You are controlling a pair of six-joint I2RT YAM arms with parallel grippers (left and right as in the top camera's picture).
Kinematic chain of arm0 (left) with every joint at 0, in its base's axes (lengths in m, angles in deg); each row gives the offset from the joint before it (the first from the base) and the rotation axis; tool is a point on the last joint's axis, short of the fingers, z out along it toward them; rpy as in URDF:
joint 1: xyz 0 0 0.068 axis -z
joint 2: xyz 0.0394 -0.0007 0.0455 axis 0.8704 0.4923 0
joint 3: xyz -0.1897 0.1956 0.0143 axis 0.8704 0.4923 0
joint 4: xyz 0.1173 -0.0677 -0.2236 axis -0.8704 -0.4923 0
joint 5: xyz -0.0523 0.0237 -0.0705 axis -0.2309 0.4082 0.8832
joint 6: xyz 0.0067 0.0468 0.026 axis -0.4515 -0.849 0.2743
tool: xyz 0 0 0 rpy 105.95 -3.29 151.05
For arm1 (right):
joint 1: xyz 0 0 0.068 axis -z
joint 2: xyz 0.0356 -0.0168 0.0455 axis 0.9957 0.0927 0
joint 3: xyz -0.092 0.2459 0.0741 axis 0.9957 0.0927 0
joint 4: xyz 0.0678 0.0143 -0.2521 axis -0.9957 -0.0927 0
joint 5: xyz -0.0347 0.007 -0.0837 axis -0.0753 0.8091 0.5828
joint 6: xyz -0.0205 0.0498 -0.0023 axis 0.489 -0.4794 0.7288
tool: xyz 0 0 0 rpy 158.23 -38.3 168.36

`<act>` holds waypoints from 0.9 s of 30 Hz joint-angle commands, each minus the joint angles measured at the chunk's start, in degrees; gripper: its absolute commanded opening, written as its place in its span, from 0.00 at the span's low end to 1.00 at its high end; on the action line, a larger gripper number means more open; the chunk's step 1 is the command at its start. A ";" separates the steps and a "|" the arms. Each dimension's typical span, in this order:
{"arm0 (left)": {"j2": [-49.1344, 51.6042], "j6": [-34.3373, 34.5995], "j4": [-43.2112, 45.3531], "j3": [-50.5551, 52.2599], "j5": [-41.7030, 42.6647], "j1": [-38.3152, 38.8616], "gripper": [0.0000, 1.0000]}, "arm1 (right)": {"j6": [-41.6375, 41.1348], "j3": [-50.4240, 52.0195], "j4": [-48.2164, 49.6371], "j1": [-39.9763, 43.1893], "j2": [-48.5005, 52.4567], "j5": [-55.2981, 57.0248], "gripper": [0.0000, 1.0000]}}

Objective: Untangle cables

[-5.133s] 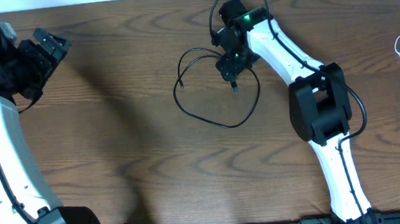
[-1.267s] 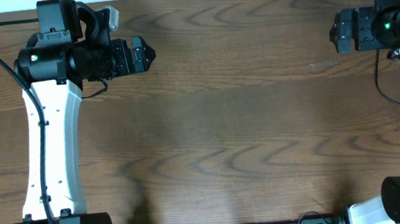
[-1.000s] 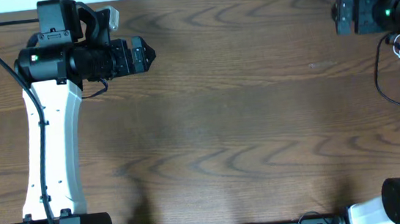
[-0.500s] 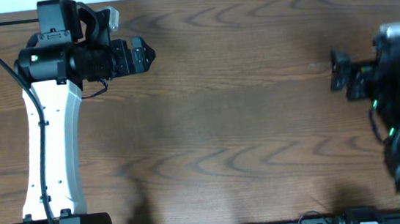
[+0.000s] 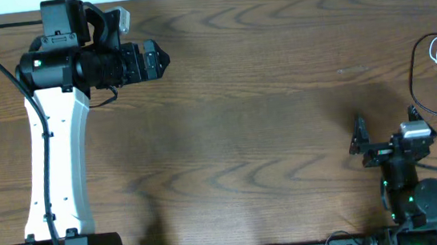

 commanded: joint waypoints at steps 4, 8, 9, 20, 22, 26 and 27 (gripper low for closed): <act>-0.09 -1.03 -0.09 0.07 -0.35 -0.17 1.00 | 0.20 7.10 1.64 -0.39 -7.89 0.66 0.99; -0.09 -1.03 -0.09 0.07 -0.35 -0.17 1.00 | 0.00 8.02 0.66 -0.44 -8.57 0.68 0.99; -0.09 -1.01 -0.09 0.07 -0.35 -0.17 1.00 | 0.02 8.02 0.24 -0.44 -8.57 0.66 0.99; -0.09 -1.03 -0.09 0.07 -0.35 -0.17 1.00 | -0.02 8.02 -4.87 -0.44 -8.55 0.68 0.99; -0.09 -1.03 -0.09 0.07 -0.35 -0.17 1.00 | 0.00 8.00 -4.85 -0.44 -8.52 0.68 0.99; -0.09 -1.03 -0.09 0.07 -0.35 -0.17 1.00 | -0.02 8.00 -4.85 -0.44 -8.52 0.68 0.99; -0.09 -1.03 -0.09 0.07 -0.35 -0.17 1.00 | 0.00 8.00 -4.85 -0.44 -8.52 0.68 0.99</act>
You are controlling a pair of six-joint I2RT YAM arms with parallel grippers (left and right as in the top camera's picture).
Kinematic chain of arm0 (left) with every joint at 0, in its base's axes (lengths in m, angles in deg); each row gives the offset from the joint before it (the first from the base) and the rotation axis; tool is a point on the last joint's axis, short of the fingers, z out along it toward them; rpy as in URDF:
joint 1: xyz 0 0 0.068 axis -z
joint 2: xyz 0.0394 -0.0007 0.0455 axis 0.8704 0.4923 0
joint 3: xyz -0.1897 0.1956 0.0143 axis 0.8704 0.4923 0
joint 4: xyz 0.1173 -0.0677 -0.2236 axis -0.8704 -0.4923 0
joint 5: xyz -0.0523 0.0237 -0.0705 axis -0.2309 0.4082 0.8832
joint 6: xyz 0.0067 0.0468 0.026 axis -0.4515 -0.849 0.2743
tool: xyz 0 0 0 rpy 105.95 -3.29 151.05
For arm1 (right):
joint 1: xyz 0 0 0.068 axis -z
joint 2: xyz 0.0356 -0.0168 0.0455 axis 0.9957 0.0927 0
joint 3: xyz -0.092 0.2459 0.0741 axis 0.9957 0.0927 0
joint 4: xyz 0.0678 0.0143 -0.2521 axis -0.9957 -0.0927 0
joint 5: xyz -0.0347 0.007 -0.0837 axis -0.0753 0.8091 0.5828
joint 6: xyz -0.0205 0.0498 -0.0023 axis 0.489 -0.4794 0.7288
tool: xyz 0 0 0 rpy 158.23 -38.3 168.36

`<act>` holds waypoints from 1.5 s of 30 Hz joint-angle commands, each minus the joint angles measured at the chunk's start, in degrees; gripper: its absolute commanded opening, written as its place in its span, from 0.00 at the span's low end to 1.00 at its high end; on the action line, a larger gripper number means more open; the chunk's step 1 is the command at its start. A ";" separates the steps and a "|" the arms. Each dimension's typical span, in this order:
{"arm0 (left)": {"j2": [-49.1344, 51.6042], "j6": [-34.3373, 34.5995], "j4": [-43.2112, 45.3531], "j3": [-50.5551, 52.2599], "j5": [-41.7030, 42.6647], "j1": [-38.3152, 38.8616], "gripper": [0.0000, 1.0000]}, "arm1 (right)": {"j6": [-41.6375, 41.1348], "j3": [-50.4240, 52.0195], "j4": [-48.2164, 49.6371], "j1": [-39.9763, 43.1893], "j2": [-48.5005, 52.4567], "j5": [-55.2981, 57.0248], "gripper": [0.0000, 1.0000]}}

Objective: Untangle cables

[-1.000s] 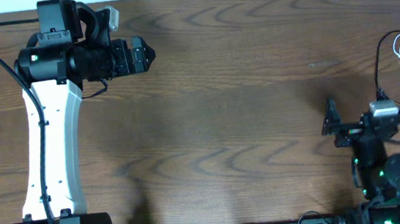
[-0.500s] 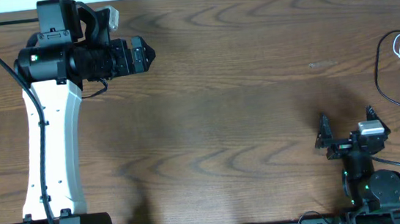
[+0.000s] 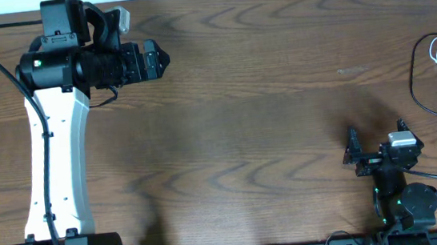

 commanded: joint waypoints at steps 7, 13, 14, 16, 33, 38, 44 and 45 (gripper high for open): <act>-0.09 -1.01 -0.09 0.07 -0.33 -0.17 1.00 | 0.02 0.09 -0.26 -0.44 -0.37 0.48 0.99; -0.09 -1.01 -0.11 0.07 -0.33 -0.17 1.00 | 0.00 0.09 -0.26 -0.44 -0.37 0.48 0.99; -0.09 -1.25 -0.11 0.07 -1.42 -0.20 1.00 | 0.02 0.09 -0.26 -0.44 -0.37 0.48 0.99; -0.13 -1.22 -0.15 0.07 -4.57 -0.17 1.00 | 0.02 0.09 -0.26 -0.44 -0.37 0.48 0.99; -33.03 -2.47 39.60 42.69 -10.38 0.90 1.00 | 0.00 0.09 -0.26 -0.44 -0.37 0.48 0.99; -46.66 -2.47 53.86 61.44 -10.36 0.90 1.00 | 0.00 0.09 -0.26 -0.44 -0.37 0.48 0.99; -60.28 -2.49 63.71 77.15 -10.47 0.90 1.00 | 0.02 0.09 -0.26 -0.44 -0.37 0.48 0.99; -61.79 -2.49 64.41 78.68 -10.64 0.90 1.00 | 0.00 0.09 -0.26 -0.44 -0.37 0.48 0.99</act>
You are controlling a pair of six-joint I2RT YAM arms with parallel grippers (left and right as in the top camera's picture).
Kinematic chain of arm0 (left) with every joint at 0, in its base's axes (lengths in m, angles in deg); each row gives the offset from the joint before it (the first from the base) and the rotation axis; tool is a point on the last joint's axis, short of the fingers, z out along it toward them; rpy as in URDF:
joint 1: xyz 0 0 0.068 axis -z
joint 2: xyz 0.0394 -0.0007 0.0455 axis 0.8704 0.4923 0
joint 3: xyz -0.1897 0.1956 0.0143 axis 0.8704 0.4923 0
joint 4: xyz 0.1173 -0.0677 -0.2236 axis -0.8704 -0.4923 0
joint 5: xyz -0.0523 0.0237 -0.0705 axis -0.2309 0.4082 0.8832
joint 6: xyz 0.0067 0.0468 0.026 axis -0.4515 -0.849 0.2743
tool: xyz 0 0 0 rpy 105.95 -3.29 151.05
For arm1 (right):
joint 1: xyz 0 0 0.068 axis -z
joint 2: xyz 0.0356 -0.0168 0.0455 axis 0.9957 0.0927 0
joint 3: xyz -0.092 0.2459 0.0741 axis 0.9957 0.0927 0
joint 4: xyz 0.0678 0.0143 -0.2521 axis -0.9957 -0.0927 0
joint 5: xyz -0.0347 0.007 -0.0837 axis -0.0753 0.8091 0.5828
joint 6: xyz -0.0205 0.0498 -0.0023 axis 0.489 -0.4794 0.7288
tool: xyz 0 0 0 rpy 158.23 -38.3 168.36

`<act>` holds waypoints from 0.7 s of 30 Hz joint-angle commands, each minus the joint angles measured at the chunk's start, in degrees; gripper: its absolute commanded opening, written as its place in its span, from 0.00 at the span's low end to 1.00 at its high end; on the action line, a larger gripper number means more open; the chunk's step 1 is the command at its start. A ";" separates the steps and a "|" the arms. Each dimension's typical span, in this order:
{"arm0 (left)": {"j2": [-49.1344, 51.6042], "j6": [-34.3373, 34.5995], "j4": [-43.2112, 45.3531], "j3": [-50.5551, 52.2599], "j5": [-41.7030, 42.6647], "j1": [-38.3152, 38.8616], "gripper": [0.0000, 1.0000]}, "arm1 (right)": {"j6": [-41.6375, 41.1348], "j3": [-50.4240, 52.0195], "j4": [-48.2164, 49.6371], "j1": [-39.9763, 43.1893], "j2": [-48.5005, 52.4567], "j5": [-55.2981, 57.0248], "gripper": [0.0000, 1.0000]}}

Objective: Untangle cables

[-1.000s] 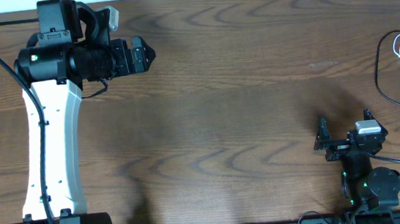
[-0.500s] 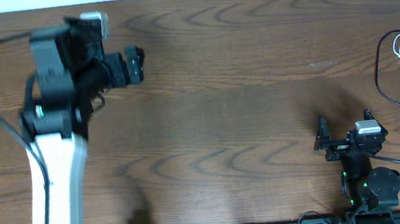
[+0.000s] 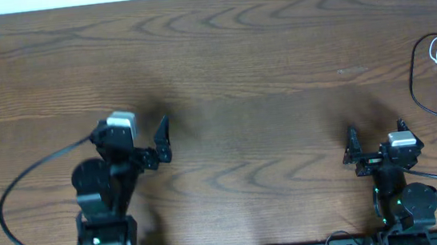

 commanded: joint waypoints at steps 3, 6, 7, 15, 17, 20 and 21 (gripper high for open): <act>-9.90 -0.98 4.09 9.77 -1.25 0.09 1.00 | 0.02 0.09 -0.28 -0.44 -0.35 0.44 0.99; -14.32 -1.01 4.11 13.25 -2.05 0.09 1.00 | 0.02 0.09 -0.28 -0.44 -0.35 0.44 0.99; -16.09 -1.03 4.13 14.47 -2.12 0.09 0.99 | 0.02 0.09 -0.28 -0.44 -0.35 0.44 0.99; -26.64 -1.03 4.07 21.38 -5.11 1.51 1.00 | 0.00 0.09 -0.28 -0.44 -0.35 0.44 0.99; -29.14 -1.01 4.13 23.19 -5.40 1.75 1.00 | 0.02 0.09 -0.28 -0.44 -0.35 0.44 0.99; -31.98 -1.03 1.66 23.80 -6.01 1.79 1.00 | 0.02 0.09 -0.28 -0.44 -0.35 0.44 0.99; -32.52 -1.01 1.42 23.82 -6.14 1.79 1.00 | 0.02 0.09 -0.28 -0.44 -0.35 0.44 0.99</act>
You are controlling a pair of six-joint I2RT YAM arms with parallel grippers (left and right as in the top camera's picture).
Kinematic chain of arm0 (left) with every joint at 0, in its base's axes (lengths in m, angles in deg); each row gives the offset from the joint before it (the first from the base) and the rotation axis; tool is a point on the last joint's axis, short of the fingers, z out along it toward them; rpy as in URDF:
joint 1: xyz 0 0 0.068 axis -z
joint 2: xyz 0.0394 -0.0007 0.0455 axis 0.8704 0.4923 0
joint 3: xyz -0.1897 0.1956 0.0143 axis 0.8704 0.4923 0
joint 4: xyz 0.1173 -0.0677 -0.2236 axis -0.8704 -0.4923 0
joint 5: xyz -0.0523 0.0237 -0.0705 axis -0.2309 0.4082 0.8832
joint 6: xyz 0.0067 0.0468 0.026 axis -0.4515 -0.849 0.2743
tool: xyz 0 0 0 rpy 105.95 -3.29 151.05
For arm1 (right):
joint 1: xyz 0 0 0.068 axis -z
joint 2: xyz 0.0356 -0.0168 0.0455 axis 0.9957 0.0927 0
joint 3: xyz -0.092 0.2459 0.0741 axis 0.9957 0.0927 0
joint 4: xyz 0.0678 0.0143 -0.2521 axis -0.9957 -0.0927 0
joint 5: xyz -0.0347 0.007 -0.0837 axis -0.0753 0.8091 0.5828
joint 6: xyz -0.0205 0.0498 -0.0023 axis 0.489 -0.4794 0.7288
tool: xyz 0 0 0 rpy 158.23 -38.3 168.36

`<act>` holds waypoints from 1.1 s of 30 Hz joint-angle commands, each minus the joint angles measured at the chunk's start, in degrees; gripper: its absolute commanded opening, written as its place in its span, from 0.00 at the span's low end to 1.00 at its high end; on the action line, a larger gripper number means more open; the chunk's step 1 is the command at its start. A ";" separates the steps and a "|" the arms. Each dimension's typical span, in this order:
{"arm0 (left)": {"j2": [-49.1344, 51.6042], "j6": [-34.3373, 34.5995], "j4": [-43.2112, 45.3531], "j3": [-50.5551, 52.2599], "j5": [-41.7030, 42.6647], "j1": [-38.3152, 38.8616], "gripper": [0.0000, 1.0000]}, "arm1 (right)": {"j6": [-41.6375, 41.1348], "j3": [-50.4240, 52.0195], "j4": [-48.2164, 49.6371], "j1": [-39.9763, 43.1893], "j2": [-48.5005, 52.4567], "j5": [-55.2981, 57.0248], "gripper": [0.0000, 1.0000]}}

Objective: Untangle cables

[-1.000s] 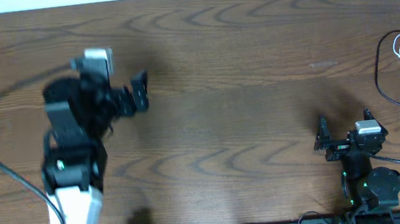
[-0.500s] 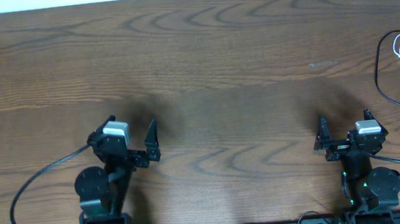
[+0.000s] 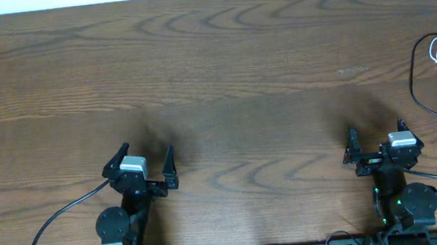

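Observation:
The cables lie at the table's right edge. A black cable [image 3: 412,80] loops there, a white cable [image 3: 435,52] curls inside the loop, and a small plug end lies beside them. Part of the bundle runs off the frame. My left gripper [image 3: 146,153] sits low near the front left edge, fingers spread open and holding nothing. My right gripper [image 3: 375,133] sits near the front right, open and empty, well short of the cables.
A wooden table [image 3: 222,74] fills the view. Both arm bases and a black rail run along the front edge. Each arm's own black lead trails beside its base.
My left arm has folded lower toward the front edge, and its fingers now stand spread wide. The right arm and the cables have not moved.
At first my left arm reached to the far back left, and my right gripper sat near the front right. The right gripper then pulled slightly back and left. Later the left arm was folded near the front left, and now it is lower still.

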 commanded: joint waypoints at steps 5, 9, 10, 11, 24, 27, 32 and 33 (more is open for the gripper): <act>-5.88 -0.98 -6.60 0.13 -1.60 0.33 1.00 | 0.02 0.09 -0.26 -0.44 -0.37 0.44 0.99; -5.88 -0.94 -7.82 0.13 -1.60 0.33 1.00 | 0.02 0.09 -0.26 -0.44 -0.37 0.44 0.99; -5.88 -0.92 -7.80 0.13 -1.57 0.33 1.00 | 0.02 0.09 -0.26 -0.44 -0.37 0.44 0.99; -5.86 -0.92 -7.78 0.13 -1.57 0.33 1.00 | 0.02 0.09 -0.26 -0.44 -0.37 0.44 0.99; -5.64 -0.94 -7.78 0.13 -1.60 0.33 1.00 | 0.00 0.09 -0.28 -0.44 -0.37 0.44 0.99; -5.64 -0.94 -7.78 0.13 -1.60 0.33 1.00 | 0.02 0.09 -0.26 -0.44 -0.37 0.44 1.00; -5.64 -0.94 -7.78 0.13 -1.60 0.33 1.00 | 0.02 0.09 -0.26 -0.44 -0.37 0.44 0.99; -5.64 -0.94 -7.78 0.13 -1.57 0.33 1.00 | 0.00 0.09 -0.26 -0.44 -0.37 0.44 0.99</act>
